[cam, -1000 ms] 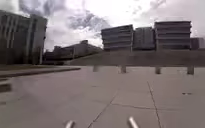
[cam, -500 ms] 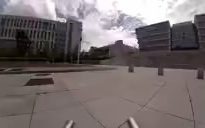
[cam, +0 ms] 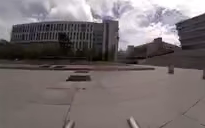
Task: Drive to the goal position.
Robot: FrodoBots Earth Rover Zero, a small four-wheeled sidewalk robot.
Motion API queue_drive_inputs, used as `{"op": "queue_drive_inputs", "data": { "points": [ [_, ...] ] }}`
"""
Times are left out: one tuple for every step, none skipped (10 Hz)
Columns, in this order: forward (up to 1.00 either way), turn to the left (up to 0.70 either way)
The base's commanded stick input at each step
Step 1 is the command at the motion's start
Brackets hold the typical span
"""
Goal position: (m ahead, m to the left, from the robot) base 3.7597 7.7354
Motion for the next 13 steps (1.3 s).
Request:
{"op": "queue_drive_inputs", "data": {
  "points": [
    [1.00,0.41],
    [1.00,0.41],
    [1.00,0.41],
    [1.00,0.41],
    [1.00,0.41],
    [1.00,0.41],
    [1.00,0.41],
    [1.00,0.41],
    [1.00,0.41],
    [1.00,0.41],
    [1.00,0.41],
    [1.00,0.41],
    [1.00,0.41]
  ]
}}
